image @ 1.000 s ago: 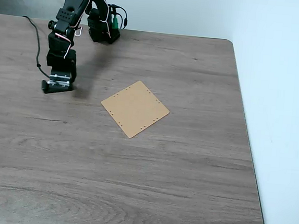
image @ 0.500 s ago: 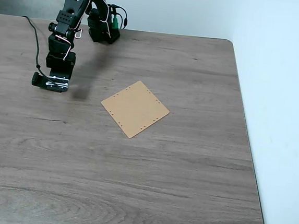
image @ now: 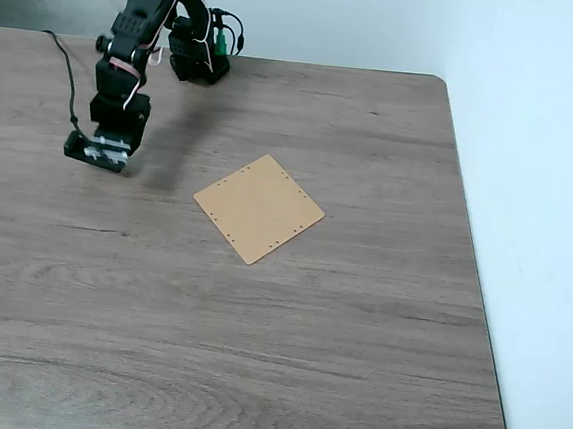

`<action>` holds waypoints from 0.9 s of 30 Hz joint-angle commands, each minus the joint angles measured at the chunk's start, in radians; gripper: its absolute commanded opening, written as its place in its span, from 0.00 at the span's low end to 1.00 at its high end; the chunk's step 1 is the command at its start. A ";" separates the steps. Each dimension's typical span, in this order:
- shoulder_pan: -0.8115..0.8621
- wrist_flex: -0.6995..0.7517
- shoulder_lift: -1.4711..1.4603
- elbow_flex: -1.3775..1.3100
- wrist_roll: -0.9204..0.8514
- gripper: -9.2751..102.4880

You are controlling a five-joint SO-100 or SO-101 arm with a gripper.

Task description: Grasp a black block and then place it on the board.

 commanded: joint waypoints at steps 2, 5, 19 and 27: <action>-0.077 0.012 0.124 -0.084 0.123 0.09; -0.164 -0.015 0.164 -0.098 0.272 0.09; -0.580 -0.094 0.040 -0.276 0.893 0.08; -0.707 -0.155 -0.095 -0.307 1.074 0.08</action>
